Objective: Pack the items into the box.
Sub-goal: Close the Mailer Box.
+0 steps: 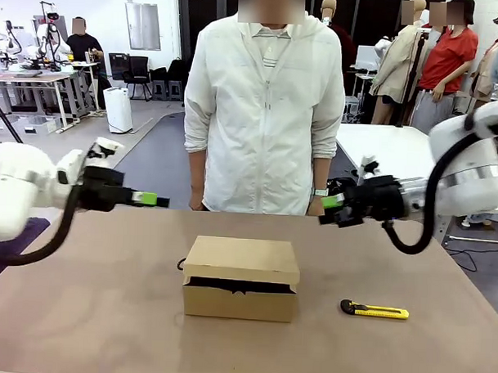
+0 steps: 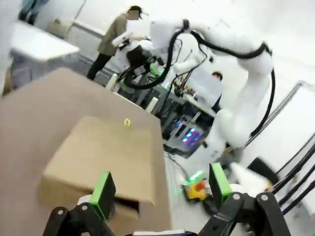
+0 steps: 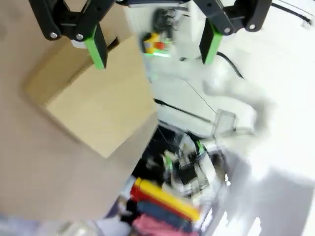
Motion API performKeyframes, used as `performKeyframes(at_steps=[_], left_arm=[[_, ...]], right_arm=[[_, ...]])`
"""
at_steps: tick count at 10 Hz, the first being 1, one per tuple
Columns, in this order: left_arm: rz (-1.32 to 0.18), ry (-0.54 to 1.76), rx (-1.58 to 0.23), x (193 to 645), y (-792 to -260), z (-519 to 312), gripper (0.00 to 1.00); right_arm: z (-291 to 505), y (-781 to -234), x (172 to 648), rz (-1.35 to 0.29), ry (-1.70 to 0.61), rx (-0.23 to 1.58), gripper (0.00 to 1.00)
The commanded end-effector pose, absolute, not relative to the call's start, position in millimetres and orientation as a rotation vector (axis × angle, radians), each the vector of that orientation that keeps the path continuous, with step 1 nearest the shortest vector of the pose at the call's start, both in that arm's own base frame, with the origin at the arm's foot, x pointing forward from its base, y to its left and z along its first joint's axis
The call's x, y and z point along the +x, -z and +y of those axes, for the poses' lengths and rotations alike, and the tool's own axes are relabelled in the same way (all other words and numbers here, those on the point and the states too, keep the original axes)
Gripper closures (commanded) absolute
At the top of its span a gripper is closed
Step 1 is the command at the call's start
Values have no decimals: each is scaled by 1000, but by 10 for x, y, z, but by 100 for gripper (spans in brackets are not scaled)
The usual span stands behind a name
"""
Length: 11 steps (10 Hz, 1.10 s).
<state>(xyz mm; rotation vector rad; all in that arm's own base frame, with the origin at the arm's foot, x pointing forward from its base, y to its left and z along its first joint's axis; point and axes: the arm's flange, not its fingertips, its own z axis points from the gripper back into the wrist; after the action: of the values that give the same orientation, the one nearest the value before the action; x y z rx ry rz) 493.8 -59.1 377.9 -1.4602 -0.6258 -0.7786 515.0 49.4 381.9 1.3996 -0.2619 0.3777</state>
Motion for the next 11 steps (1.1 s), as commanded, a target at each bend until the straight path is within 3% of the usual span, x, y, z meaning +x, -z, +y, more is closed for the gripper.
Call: performKeyframes(at_steps=[1, 4, 5, 6, 11], left_arm=[[-475, 594, -1554, 4825, -3741, -138, 0], [-313, 316, -1505, 4602, -3511, 295, 0], [-317, 347, -1475, 4633, -3470, 308, 0], [-377, 369, -1527, 4651, -3469, 356, 0], [-377, 369, -1527, 4651, -3469, 356, 0]], right_arm=[[11, -3967, 5042, -181, -136, 1454, 0], [-648, -3881, 4967, -195, 92, 1452, 0], [-611, -3758, 5116, -243, 117, 1380, 0], [-693, -3881, 4963, -186, 20, 1460, 0], [-693, -3881, 4963, -186, 20, 1460, 0]])
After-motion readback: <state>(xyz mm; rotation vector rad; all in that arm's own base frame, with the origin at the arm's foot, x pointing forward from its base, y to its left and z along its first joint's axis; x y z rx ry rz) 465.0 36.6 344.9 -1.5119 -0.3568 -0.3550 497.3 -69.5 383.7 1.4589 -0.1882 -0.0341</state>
